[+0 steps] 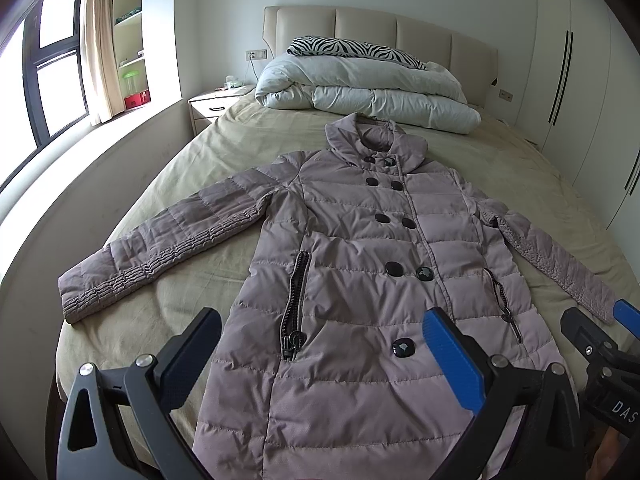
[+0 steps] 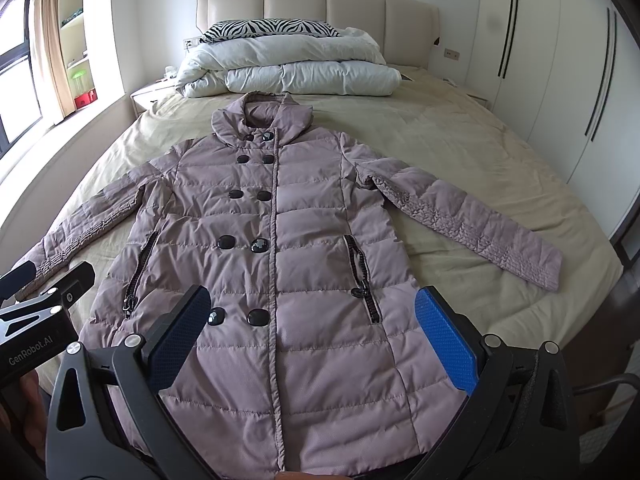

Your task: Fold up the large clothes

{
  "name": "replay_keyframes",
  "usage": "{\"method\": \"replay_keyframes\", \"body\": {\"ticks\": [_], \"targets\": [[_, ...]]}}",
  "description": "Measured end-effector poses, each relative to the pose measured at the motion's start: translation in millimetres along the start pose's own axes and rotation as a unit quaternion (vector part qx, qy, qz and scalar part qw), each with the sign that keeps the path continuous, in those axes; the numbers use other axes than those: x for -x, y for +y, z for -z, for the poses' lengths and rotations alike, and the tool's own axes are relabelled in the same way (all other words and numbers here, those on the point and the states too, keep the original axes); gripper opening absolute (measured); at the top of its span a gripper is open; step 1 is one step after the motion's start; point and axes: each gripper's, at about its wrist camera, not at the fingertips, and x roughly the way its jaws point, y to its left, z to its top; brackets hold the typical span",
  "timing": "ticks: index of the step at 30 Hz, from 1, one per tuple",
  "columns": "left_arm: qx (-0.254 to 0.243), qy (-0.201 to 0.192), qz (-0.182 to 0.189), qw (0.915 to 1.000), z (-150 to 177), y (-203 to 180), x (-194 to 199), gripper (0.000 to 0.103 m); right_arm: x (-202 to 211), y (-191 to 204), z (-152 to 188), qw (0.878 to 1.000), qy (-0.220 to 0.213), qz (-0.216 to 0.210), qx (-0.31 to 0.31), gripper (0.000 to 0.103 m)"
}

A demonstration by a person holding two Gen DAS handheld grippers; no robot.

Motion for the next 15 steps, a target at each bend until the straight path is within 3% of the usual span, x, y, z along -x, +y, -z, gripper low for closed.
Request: {"method": "replay_keyframes", "body": {"ticks": [15], "targets": [[0.0,0.001,0.001,1.0,-0.1,0.1,-0.1,0.103,-1.0,0.6,0.9,1.0,0.002,-0.001,0.0,0.103]]}}
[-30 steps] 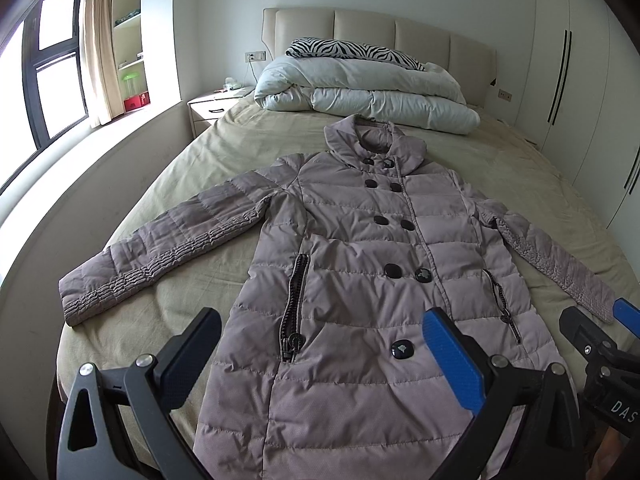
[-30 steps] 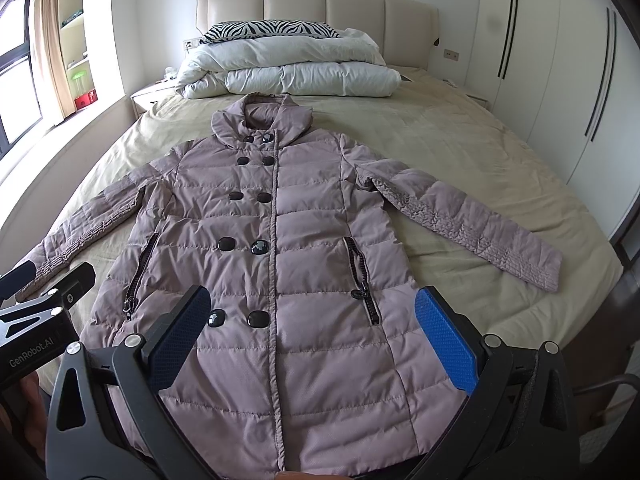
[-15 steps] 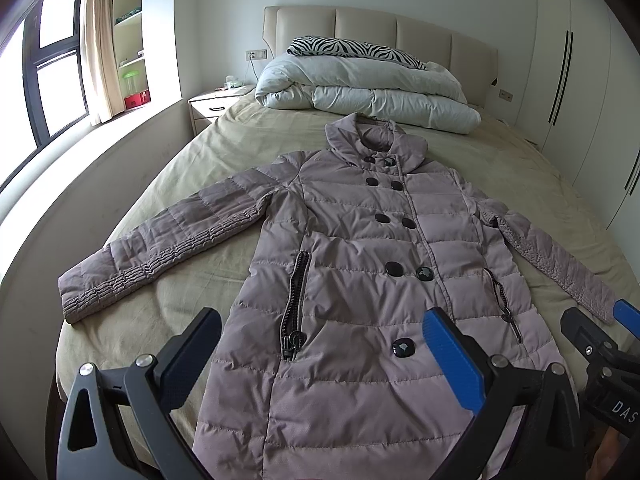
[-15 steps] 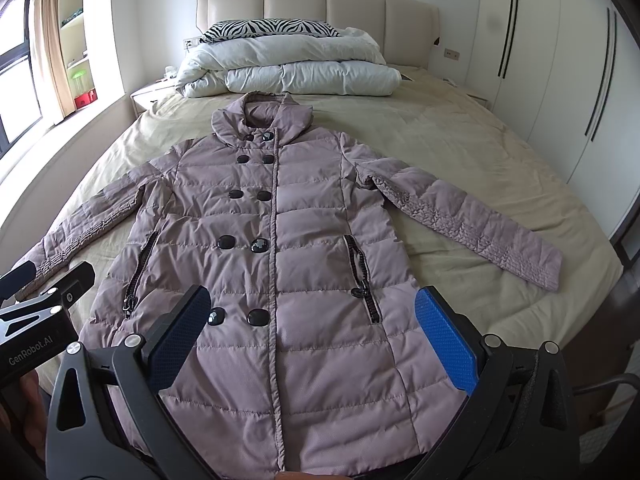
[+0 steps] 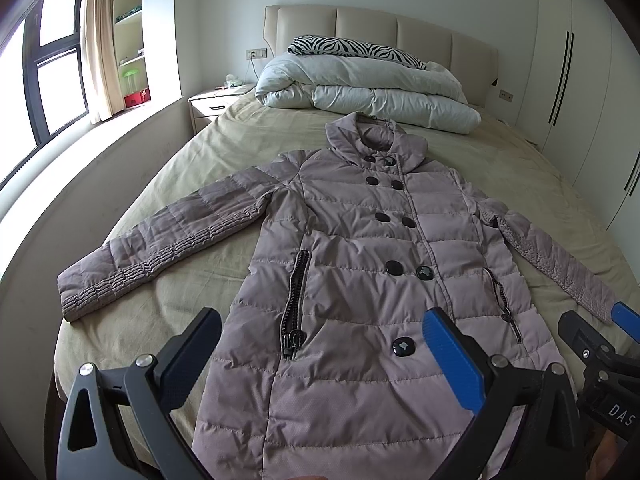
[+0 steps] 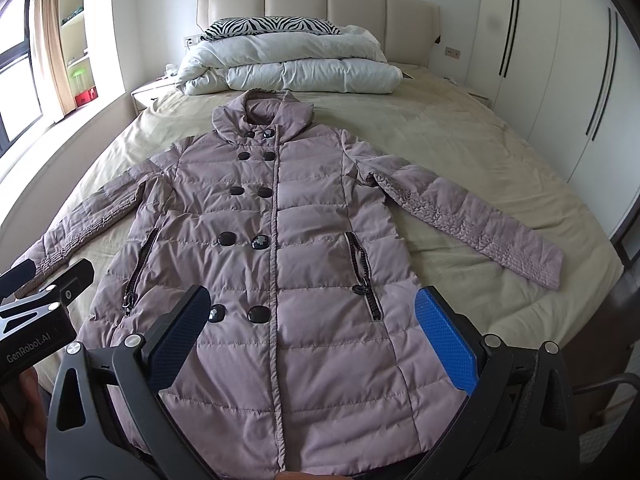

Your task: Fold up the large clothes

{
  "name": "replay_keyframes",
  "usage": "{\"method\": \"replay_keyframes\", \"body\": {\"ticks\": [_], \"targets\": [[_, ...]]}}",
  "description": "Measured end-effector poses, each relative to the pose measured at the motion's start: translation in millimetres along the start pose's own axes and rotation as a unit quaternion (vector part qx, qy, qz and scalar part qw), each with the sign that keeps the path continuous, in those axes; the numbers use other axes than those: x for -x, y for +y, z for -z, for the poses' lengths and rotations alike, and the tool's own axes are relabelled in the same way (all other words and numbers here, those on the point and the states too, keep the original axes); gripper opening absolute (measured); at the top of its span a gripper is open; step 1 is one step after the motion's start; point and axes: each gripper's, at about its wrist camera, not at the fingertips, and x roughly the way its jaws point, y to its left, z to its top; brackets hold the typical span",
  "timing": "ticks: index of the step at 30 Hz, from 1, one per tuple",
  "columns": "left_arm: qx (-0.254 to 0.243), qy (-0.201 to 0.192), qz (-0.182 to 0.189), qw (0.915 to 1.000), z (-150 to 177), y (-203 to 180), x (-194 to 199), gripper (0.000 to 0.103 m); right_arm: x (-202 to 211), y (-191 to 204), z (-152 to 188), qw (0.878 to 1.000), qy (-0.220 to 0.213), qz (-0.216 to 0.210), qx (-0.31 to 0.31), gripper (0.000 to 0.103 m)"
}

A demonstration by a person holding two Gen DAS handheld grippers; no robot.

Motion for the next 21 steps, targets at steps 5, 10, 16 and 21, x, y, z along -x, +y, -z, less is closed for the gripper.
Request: {"method": "replay_keyframes", "body": {"ticks": [5,10,16,21], "targets": [[0.001,0.0,0.0,1.0,0.0,0.8,-0.5,0.103,-0.4,0.3,0.3,1.0,0.0,0.0,0.0,0.103],[0.0,0.0,0.0,1.0,0.0,1.5,-1.1,0.103,-1.5,0.6,0.6,1.0,0.001,0.0,0.0,0.103],[0.002,0.0,0.0,1.0,0.8,-1.2,3.2,0.103,-2.7,-0.4,1.6,1.0,0.002,0.0,-0.004,0.103],[0.009,0.002,0.017,0.9998,3.8,0.2,-2.7,0.103,-16.1,-15.4,8.8,0.999,0.02,-0.03,-0.039,0.103]]}}
